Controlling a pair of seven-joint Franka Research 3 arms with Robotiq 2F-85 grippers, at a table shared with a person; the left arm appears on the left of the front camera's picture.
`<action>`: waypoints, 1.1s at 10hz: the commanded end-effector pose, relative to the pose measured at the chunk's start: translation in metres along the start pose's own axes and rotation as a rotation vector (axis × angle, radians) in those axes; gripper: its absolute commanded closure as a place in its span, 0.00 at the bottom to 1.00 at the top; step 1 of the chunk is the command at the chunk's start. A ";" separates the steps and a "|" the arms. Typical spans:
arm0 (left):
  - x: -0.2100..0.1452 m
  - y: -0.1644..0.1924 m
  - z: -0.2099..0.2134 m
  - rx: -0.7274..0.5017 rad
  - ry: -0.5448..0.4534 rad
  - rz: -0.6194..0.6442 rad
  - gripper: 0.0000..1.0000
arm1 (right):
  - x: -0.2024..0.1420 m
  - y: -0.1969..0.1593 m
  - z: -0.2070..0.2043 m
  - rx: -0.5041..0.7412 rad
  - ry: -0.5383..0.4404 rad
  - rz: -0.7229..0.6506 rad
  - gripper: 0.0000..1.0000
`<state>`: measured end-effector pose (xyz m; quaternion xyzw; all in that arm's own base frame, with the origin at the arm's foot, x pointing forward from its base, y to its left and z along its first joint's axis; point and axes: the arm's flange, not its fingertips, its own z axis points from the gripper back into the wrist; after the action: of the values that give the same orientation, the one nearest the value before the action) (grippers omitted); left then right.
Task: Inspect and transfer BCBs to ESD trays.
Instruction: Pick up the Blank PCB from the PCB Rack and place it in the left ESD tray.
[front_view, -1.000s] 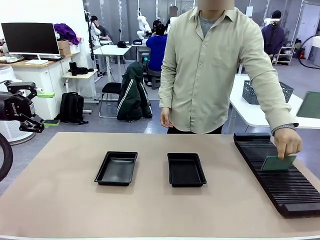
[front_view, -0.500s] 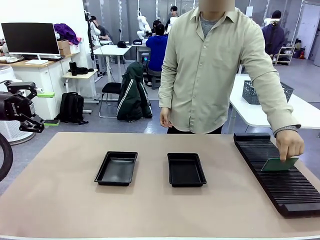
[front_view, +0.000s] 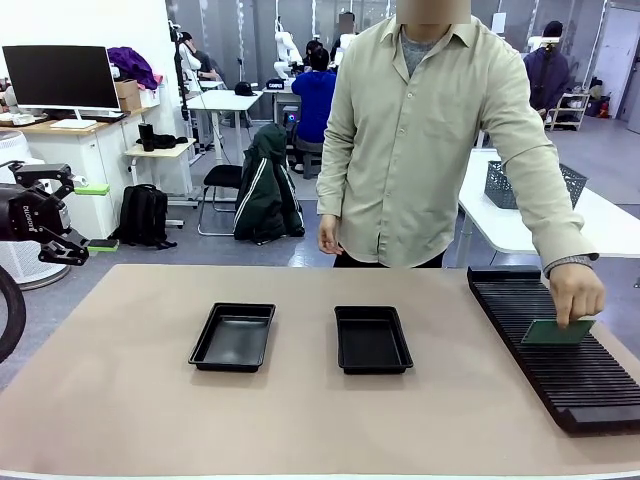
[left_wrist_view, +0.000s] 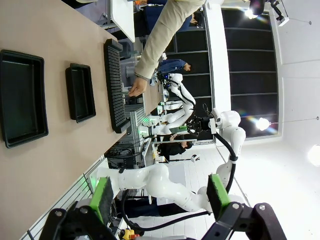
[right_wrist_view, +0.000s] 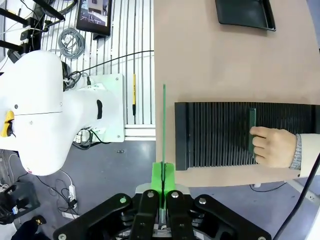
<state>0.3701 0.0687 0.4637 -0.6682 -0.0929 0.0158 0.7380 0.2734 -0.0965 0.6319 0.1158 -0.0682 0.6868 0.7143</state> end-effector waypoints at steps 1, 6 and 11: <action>-0.001 0.000 0.001 -0.002 -0.001 0.000 0.00 | 0.001 0.006 -0.005 0.021 -0.005 -0.031 0.98; -0.001 0.000 0.001 -0.002 -0.001 0.000 0.00 | -0.002 0.011 -0.004 0.025 -0.009 -0.057 0.98; -0.001 0.000 0.001 -0.002 -0.001 0.000 0.00 | -0.001 0.007 0.000 0.017 -0.007 -0.022 0.98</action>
<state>0.3701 0.0687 0.4637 -0.6682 -0.0929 0.0158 0.7380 0.2669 -0.0962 0.6324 0.1258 -0.0647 0.6799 0.7195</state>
